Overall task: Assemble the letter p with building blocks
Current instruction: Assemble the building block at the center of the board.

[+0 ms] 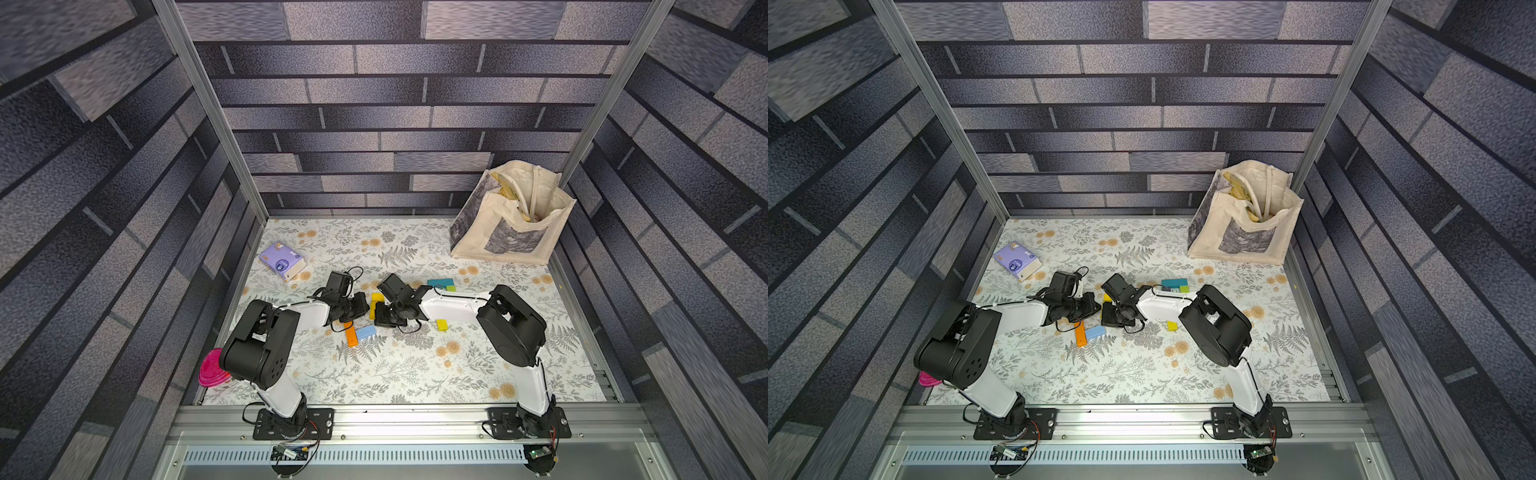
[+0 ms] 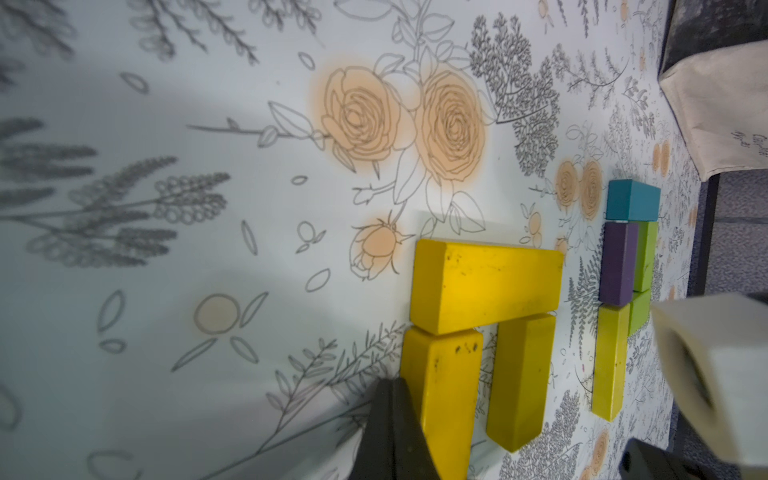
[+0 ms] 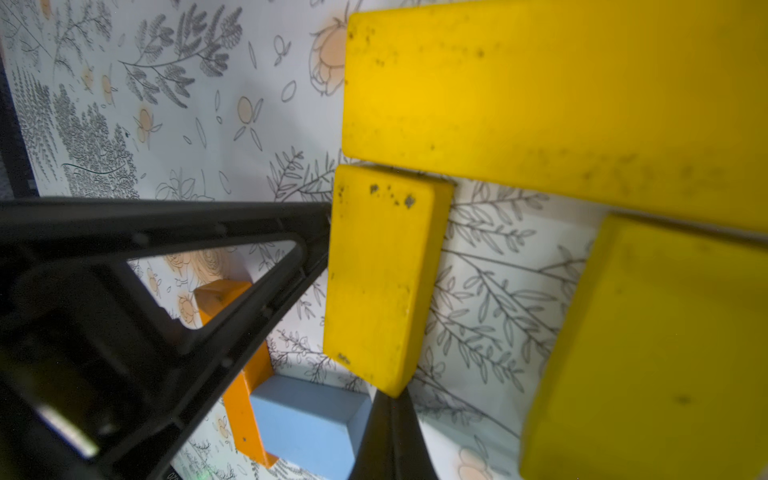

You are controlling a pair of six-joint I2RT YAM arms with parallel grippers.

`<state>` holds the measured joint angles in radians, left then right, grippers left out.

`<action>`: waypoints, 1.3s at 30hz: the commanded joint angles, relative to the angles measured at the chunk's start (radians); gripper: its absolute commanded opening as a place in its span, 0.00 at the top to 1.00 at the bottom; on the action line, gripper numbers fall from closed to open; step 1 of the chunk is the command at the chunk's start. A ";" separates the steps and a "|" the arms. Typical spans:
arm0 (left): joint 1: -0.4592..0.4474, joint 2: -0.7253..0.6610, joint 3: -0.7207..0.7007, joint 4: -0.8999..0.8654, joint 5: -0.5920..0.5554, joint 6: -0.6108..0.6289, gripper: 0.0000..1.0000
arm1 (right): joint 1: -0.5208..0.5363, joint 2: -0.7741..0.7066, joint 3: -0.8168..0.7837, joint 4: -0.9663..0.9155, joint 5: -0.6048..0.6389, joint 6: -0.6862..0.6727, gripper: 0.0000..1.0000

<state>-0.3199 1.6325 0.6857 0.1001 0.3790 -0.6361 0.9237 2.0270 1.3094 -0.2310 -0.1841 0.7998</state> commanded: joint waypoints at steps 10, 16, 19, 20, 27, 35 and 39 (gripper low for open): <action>0.005 -0.348 -0.067 -0.270 -0.215 0.027 0.85 | 0.038 -0.231 -0.068 0.000 0.042 -0.187 0.93; 0.006 -0.425 -0.072 -0.380 -0.144 0.018 0.80 | 0.041 -0.256 -0.085 -0.050 0.113 -0.208 0.91; -0.007 -0.428 -0.091 -0.384 -0.095 -0.014 0.83 | 0.041 -0.235 -0.066 -0.087 0.137 -0.218 0.91; -0.018 -0.426 -0.092 -0.397 -0.104 -0.017 0.84 | 0.041 -0.228 -0.064 -0.092 0.144 -0.216 0.91; -0.089 -0.422 -0.103 -0.450 -0.203 -0.056 0.89 | 0.041 -0.186 -0.069 -0.083 0.123 -0.195 0.92; -0.162 -0.432 -0.120 -0.471 -0.295 -0.115 0.93 | 0.041 -0.116 -0.062 -0.046 0.070 -0.171 0.92; -0.171 -0.412 -0.123 -0.480 -0.304 -0.121 0.94 | 0.040 -0.094 -0.062 -0.024 0.048 -0.160 0.92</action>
<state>-0.4797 1.2190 0.5762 -0.3458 0.1143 -0.7307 0.9562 1.9137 1.2388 -0.2802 -0.1108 0.6235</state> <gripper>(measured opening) 0.060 0.081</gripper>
